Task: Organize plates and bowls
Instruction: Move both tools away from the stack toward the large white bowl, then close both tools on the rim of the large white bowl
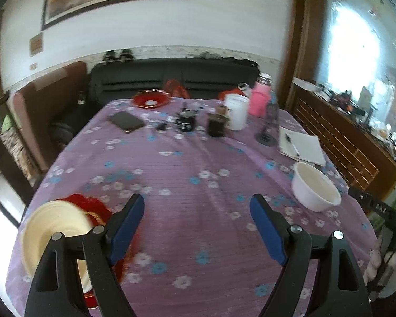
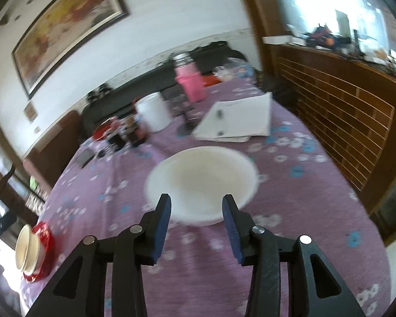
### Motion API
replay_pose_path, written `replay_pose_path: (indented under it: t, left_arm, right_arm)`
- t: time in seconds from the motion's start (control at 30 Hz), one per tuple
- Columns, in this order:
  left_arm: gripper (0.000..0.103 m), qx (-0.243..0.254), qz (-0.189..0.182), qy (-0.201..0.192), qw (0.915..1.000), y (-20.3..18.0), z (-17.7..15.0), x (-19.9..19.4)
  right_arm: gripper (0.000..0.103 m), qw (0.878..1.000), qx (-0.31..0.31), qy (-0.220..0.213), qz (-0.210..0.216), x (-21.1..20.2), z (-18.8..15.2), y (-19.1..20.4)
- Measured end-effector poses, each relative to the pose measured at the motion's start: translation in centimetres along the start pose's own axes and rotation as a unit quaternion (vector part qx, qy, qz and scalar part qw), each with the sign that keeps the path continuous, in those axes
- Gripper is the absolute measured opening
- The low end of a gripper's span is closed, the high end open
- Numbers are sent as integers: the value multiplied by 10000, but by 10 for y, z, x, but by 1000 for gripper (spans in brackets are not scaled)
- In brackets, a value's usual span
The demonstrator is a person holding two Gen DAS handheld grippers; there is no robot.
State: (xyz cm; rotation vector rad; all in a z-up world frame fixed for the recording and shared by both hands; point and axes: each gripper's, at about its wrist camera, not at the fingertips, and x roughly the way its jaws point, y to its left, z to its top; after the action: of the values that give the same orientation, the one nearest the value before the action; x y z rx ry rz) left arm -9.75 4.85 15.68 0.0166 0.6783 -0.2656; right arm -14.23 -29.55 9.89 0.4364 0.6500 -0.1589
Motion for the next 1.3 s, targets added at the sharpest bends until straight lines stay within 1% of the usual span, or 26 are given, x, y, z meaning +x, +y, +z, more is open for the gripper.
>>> replay_pose_path:
  t: [0.1, 0.23, 0.33, 0.53, 0.63, 0.73, 0.8, 0.93, 1.03, 1.17, 1.3]
  left_arm:
    - [82, 144, -117, 148, 9997, -20, 3, 13]
    - [81, 332, -245, 309, 9987, -46, 5, 27]
    - [81, 431, -266, 369, 9980, -62, 7, 35]
    - [81, 663, -268, 510, 9961, -88, 6, 50]
    - [81, 620, -317, 626, 9956, -93, 9, 60]
    - [81, 507, -391, 739, 9952, -100, 16, 72]
    - [81, 405, -438, 832, 9948, -104, 21, 82]
    - [81, 226, -547, 956, 9937, -118, 28, 101]
    - [81, 205, -606, 959, 9933, -134, 34, 118]
    - [81, 288, -707, 1103, 9910, -157, 39, 151]
    - [81, 326, -667, 1273, 9891, -168, 41, 178]
  right_arm:
    - [44, 9998, 181, -12, -80, 7, 6, -13]
    - [44, 9984, 558, -19, 18, 23, 16, -26]
    - [44, 9964, 848, -62, 77, 38, 27, -35]
    - [44, 9934, 1139, -49, 78, 67, 35, -53]
    - [44, 9932, 1156, -28, 120, 77, 33, -59]
    - [44, 9929, 1156, 41, 272, 87, 28, -64]
    - [44, 9927, 1167, 60, 299, 92, 26, -68]
    - [44, 9891, 1347, 275, 526, 101, 20, -76]
    - [44, 9879, 1365, 364, 642, 105, 18, -75]
    - [44, 9876, 1325, 488, 693, 109, 14, -71]
    - [44, 9874, 1294, 587, 700, 115, 13, -68]
